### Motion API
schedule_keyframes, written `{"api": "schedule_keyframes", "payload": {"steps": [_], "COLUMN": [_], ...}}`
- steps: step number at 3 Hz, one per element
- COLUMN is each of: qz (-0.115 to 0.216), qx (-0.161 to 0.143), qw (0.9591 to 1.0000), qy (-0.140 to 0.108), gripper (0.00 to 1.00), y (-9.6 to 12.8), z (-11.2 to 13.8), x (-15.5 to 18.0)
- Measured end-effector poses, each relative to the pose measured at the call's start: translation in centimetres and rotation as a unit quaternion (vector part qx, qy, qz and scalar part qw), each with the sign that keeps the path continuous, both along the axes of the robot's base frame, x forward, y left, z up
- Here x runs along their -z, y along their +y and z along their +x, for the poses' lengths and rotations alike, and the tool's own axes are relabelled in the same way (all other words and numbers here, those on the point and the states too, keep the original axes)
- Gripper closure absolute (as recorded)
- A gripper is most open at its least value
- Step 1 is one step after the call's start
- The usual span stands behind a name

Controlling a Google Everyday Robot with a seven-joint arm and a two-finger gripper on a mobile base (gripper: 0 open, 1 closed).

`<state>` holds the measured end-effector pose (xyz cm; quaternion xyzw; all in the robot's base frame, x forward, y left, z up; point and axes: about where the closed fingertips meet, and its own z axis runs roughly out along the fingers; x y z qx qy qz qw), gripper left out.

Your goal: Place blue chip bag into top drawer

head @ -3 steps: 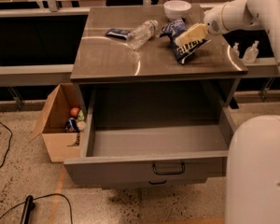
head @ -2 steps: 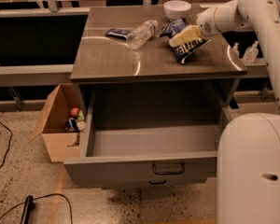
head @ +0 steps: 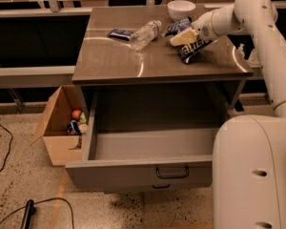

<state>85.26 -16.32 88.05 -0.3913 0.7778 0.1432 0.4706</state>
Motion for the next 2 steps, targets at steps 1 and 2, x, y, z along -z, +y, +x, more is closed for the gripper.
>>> {"api": "schedule_keyframes", "payload": {"steps": [1, 2], "qz": [-0.008, -0.016], "qx": [0.004, 0.010], "qw": [1.0000, 0.9998], "qy": [0.003, 0.007], "gripper": [0.64, 0.87], "y": [-1.1, -3.2], "z": [-0.7, -3.7], "x": [-0.6, -3.2]}}
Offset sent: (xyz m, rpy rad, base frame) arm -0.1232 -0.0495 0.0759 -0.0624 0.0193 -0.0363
